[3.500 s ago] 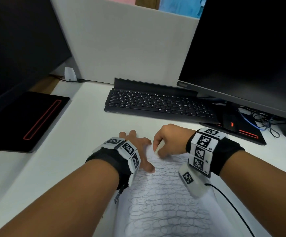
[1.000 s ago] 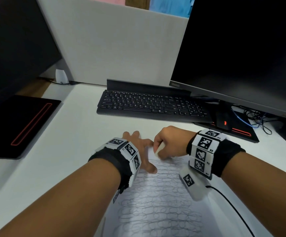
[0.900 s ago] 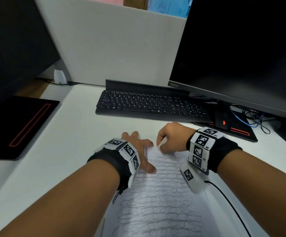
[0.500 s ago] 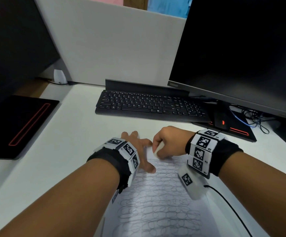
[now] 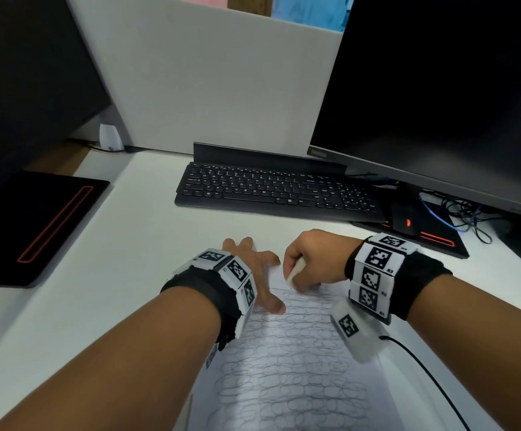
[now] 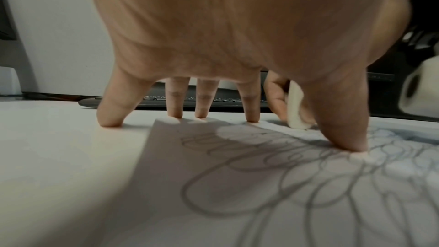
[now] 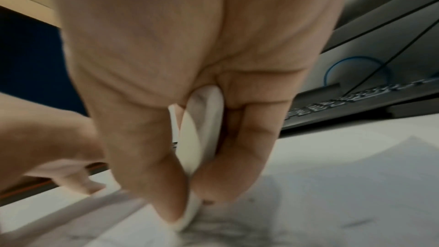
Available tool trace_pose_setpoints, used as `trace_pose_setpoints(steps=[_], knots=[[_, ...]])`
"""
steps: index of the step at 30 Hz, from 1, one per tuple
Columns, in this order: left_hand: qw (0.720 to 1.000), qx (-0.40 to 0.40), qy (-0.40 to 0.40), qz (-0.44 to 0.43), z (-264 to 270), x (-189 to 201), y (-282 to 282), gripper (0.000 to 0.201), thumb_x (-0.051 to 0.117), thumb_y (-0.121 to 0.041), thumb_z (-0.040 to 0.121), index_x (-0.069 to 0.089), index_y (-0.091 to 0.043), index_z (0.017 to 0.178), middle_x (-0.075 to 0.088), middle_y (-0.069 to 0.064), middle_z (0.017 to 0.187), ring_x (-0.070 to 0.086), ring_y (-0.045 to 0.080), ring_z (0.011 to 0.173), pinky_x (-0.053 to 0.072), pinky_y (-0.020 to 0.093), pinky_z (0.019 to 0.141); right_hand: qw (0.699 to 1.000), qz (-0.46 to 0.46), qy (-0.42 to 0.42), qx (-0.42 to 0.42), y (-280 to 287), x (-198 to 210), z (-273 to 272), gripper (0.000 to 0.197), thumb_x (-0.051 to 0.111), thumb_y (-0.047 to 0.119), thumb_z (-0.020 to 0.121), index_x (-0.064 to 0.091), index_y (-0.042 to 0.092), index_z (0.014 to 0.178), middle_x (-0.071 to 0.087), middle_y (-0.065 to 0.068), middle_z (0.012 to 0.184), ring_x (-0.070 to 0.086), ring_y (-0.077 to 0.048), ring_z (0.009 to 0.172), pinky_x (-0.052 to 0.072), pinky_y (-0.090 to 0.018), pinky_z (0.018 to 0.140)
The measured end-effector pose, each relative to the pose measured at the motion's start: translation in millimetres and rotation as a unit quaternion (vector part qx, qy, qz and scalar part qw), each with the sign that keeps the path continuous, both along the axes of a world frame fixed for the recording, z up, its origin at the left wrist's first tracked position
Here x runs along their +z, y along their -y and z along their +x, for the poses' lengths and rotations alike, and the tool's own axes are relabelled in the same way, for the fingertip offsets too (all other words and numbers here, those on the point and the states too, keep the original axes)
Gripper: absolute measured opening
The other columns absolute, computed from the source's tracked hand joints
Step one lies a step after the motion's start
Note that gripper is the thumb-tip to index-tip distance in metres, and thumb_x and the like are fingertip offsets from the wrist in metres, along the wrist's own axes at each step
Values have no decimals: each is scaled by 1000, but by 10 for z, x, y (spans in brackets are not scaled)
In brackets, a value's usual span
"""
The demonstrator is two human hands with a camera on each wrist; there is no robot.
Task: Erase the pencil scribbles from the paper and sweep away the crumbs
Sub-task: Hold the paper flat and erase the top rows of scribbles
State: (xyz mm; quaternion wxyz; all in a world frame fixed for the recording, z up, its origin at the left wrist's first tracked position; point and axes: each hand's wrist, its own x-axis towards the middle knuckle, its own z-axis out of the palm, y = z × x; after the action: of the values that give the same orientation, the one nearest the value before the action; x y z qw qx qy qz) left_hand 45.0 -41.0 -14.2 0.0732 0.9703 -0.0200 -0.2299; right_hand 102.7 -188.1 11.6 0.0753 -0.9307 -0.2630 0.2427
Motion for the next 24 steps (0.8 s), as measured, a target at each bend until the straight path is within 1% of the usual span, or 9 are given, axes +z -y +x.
trace_pose_setpoints(steps=[3,7,10,12,14,16,18,22,24], knots=[[1000,-1,6,1,-13,-6,9,88,67,-71,72,26,-50,146,24,3,153,21,29,140,34,48,106,998,27,44,-25,39,-5,31,11,71,16,78,70,25,85,61,14,74,57,-4,68,45,-20,59],[1000,0,-2,3,-15,4,4,89,67,-71,72,25,-49,147,25,4,152,22,30,140,34,49,105,1000,4,4,-6,11,5,-31,13,71,13,75,72,23,84,62,12,62,57,-4,59,51,-23,61],[1000,0,9,2,-29,-6,13,87,66,-71,72,26,-50,146,26,2,151,23,28,139,33,49,106,998,27,48,-30,38,-3,10,12,70,15,79,73,22,88,59,15,68,54,0,62,45,-18,57],[1000,4,13,3,-46,4,18,86,65,-71,73,26,-50,147,26,2,151,22,28,140,33,49,107,999,12,37,-24,25,2,3,14,71,13,76,72,24,85,60,14,68,54,-1,62,49,-23,57],[1000,3,12,7,-48,15,19,86,65,-71,74,26,-49,147,26,3,151,23,29,140,34,50,108,1000,-10,6,-8,5,12,-32,18,71,11,72,73,24,84,62,12,61,56,-3,57,54,-28,61],[1000,2,13,4,-49,7,20,86,65,-71,74,26,-49,147,25,3,152,21,29,141,33,50,108,1000,9,21,-22,28,3,-16,15,71,12,75,73,21,86,60,13,61,53,0,54,48,-23,56],[1000,4,17,1,-61,1,14,85,65,-71,74,26,-50,147,24,3,153,20,28,141,32,49,108,998,27,53,-35,53,-7,4,11,70,14,78,72,21,87,57,15,67,51,0,59,40,-18,53],[1000,1,15,1,-57,4,10,86,65,-72,73,25,-50,147,26,2,151,22,28,140,33,48,107,1000,4,2,-16,46,-6,-34,13,71,13,76,71,22,85,59,13,59,55,-3,57,51,-24,59],[1000,1,17,-1,-51,-5,18,85,65,-71,73,26,-50,146,26,2,151,22,28,140,33,48,107,999,20,33,-34,84,-18,4,11,70,14,78,72,21,86,59,14,65,52,-1,59,44,-19,56]])
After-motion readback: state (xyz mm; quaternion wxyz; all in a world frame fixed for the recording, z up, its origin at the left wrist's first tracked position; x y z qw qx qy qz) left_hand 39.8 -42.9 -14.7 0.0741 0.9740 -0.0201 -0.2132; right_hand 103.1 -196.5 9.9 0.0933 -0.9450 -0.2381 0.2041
